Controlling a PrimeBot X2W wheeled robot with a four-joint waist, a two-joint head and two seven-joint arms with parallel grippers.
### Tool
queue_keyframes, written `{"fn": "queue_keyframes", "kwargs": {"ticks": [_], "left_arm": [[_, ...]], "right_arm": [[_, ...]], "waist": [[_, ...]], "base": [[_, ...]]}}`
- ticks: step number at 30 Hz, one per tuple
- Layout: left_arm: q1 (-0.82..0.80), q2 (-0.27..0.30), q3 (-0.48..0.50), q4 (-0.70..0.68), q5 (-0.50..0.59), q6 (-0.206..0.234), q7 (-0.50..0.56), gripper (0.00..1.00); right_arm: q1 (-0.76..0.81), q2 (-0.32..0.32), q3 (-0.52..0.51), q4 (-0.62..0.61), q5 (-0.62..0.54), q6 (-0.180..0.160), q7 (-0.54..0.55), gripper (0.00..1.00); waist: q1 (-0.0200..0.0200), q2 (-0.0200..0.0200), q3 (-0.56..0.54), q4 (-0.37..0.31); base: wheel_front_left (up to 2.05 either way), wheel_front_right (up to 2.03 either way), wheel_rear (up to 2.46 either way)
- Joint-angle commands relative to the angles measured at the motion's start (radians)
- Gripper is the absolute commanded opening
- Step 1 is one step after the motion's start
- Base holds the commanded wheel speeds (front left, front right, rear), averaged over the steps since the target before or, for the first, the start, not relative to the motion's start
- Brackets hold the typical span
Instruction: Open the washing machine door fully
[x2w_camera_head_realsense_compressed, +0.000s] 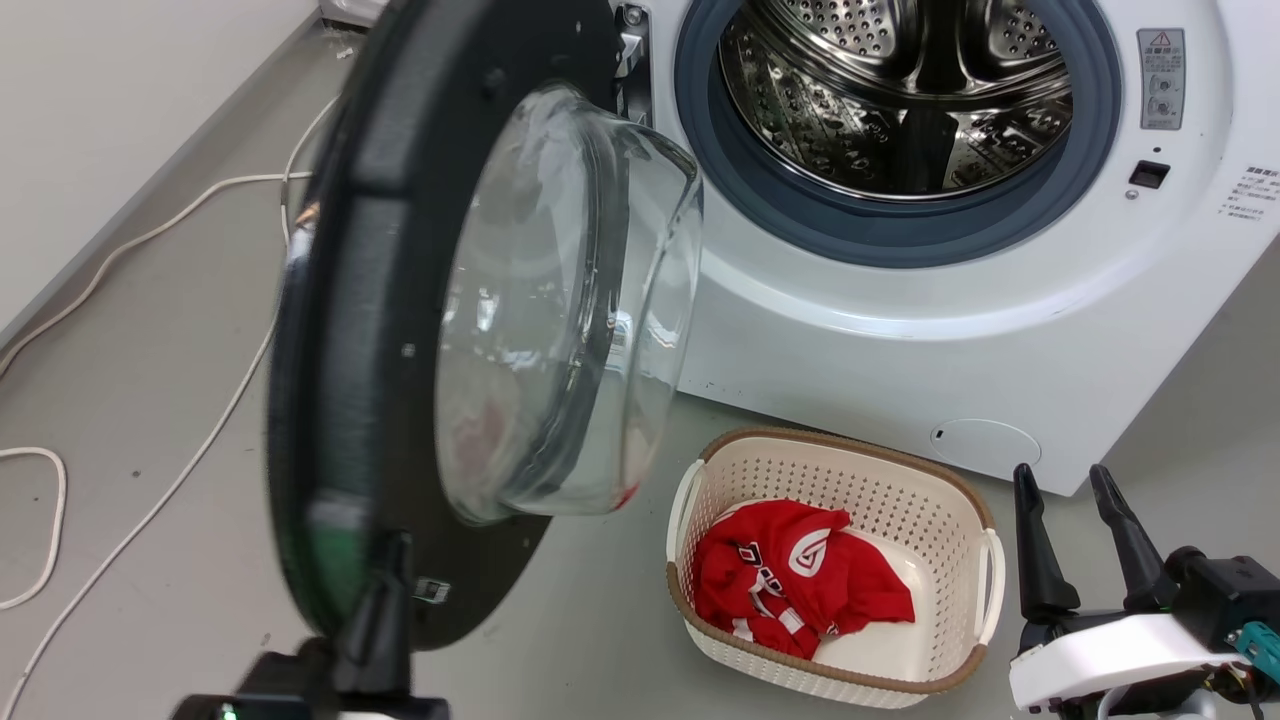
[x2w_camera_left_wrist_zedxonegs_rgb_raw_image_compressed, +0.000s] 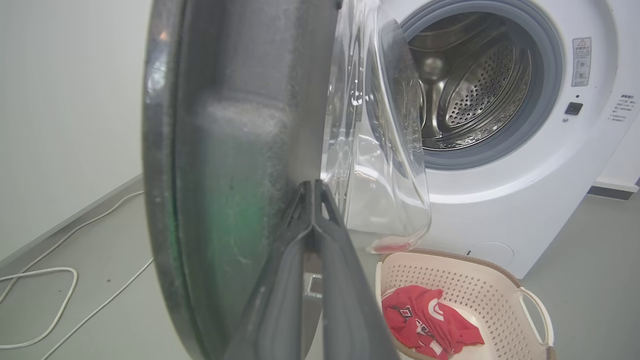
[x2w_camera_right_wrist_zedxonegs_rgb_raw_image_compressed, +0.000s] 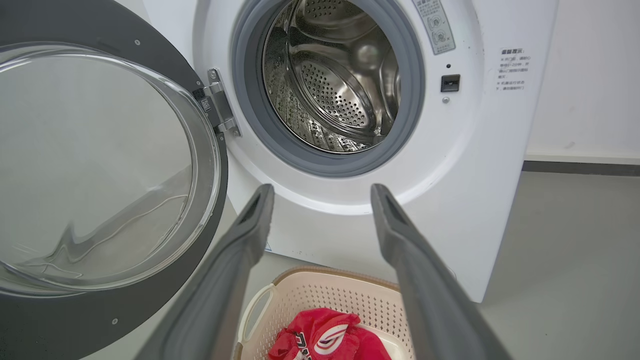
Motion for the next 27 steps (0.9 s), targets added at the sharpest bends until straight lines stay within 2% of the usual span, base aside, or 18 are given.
{"fn": "queue_keyframes", "kwargs": {"ticks": [1,7,14,20,27], "left_arm": [[-0.021,0.014,0.031,0.024,-0.009,0.01,-0.007,0.0],[-0.075,0.048,0.146,0.126,-0.06,0.015,-0.041,0.0],[-0.159,0.085,0.297,0.266,-0.126,-0.003,-0.073,0.0],[-0.246,0.117,0.41,0.364,-0.138,-0.032,-0.08,0.0],[-0.347,0.148,0.553,0.484,-0.114,-0.093,-0.08,0.0]], "right_arm": [[-0.008,0.002,0.003,-0.007,-0.005,0.0,0.001,1.0],[-0.02,0.002,0.007,-0.019,-0.014,0.0,0.014,1.0],[-0.036,0.002,-0.001,-0.036,-0.027,0.0,0.023,1.0],[-0.049,0.002,-0.006,-0.051,-0.036,0.0,0.029,1.0],[-0.069,0.002,0.0,-0.054,-0.038,0.0,0.03,1.0]], "waist": [[0.0,0.0,0.006,0.0],[0.0,0.0,0.031,-0.02],[0.0,0.0,0.069,-0.055],[0.0,0.0,0.108,-0.079],[0.0,0.0,0.134,-0.102]], "base": [[0.0,0.0,0.0],[0.0,0.0,0.0],[0.0,0.0,0.0],[0.0,0.0,0.0],[0.0,0.0,0.0]]}}
